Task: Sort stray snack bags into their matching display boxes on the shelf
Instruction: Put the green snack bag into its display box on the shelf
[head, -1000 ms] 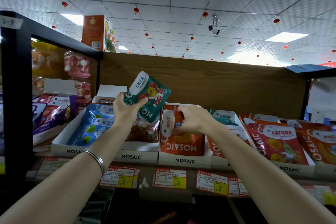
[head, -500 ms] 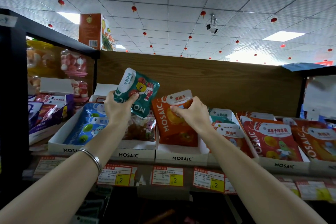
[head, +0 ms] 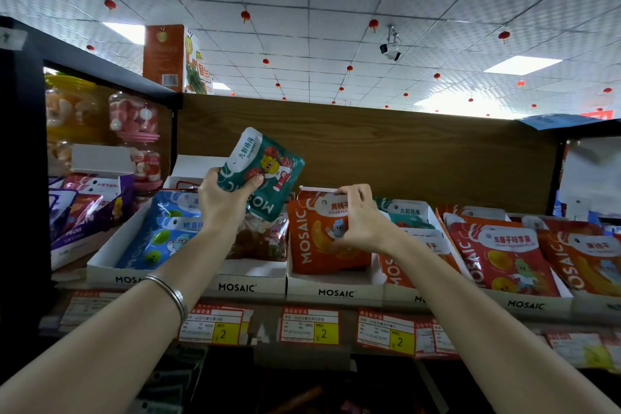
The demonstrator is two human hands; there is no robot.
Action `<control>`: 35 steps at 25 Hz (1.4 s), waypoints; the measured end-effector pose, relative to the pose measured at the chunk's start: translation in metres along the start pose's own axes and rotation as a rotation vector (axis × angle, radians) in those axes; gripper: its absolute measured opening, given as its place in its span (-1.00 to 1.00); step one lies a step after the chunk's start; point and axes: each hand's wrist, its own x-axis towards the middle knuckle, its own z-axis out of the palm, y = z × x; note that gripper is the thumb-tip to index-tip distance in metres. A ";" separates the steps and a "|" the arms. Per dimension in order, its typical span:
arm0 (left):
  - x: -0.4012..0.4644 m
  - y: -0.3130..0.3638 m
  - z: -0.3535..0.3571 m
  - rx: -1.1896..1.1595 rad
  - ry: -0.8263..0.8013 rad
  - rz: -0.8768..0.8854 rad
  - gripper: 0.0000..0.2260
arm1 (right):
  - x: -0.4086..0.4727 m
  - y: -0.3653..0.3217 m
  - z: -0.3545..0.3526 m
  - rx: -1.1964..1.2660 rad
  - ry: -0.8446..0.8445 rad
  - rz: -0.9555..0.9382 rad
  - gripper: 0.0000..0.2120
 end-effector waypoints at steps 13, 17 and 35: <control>-0.001 -0.001 0.002 0.021 -0.035 0.011 -0.61 | 0.006 0.007 0.016 -0.275 0.007 0.139 -0.04; -0.003 0.000 0.005 0.044 -0.051 0.015 -0.59 | 0.000 0.011 0.002 -0.033 0.059 0.097 -0.07; -0.006 0.002 0.003 0.060 -0.101 -0.002 -0.55 | -0.046 0.057 -0.014 -0.141 0.143 0.104 -0.81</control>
